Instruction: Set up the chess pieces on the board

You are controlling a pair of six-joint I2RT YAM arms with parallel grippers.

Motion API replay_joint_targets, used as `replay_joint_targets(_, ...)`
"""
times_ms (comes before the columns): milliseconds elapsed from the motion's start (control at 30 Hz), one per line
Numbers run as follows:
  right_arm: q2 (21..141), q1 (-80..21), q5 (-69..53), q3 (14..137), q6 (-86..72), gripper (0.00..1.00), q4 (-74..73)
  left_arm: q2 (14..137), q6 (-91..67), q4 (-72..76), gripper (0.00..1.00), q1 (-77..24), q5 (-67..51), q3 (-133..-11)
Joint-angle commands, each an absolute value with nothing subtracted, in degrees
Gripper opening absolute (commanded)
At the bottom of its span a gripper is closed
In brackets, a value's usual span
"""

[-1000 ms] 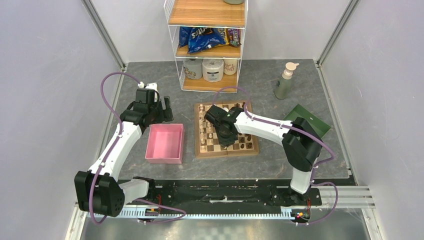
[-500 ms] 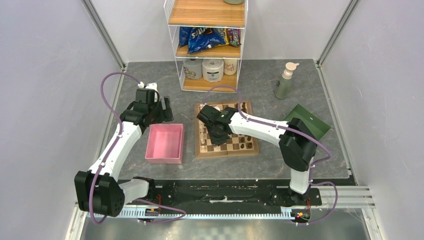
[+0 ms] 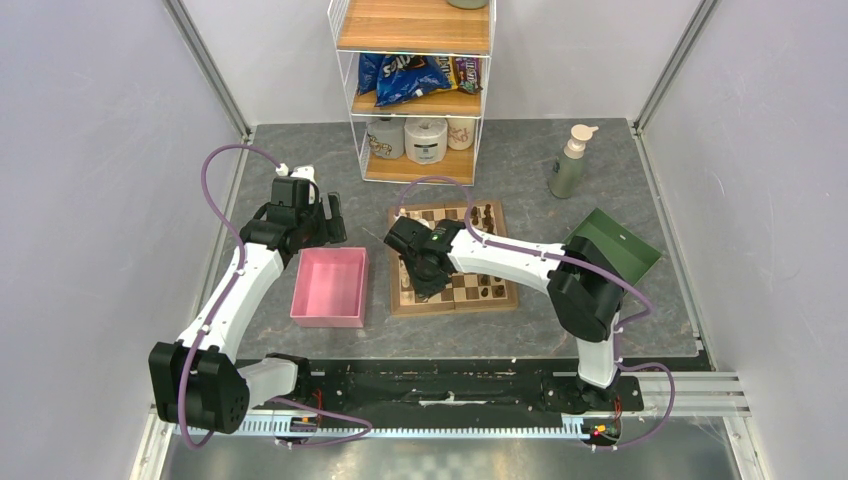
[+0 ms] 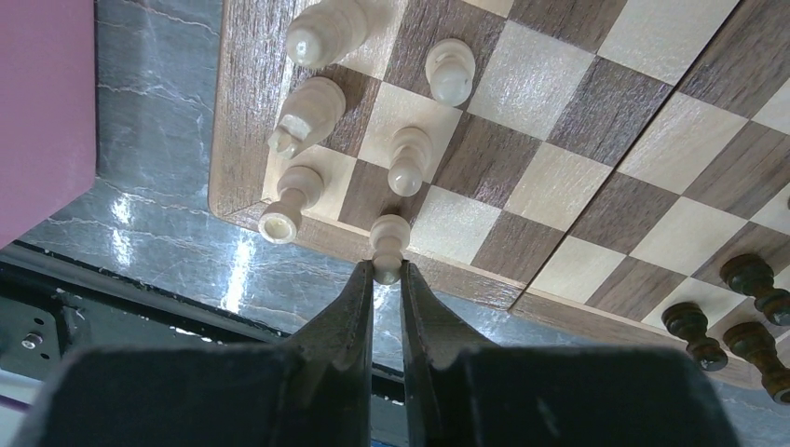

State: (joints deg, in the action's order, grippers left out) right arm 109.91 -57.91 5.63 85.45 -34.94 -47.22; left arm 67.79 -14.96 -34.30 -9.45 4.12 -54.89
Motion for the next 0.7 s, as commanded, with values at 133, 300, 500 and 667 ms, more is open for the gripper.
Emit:
replay_joint_targets(133,111.4,-58.0,5.9,88.6,-34.5,0.19,-47.2,67.5,-15.8,-34.2,0.92,-9.2,3.7,-56.1)
replay_joint_targets(300,111.9,-58.0,6.1,89.0,-34.3,0.20,-47.3,67.6,-15.8,-34.2,0.92,-9.3,3.7,-56.1)
replay_joint_targets(500,112.2,-58.0,6.4,89.2,-34.1,0.24,-47.5,67.7,-15.8,-34.2,0.92,-9.2,3.6,-56.1)
replay_joint_targets(667,112.0,-58.0,5.5,89.1,-33.7,0.33,-47.0,67.7,-15.8,-34.2,0.92,-9.3,3.6,-56.1)
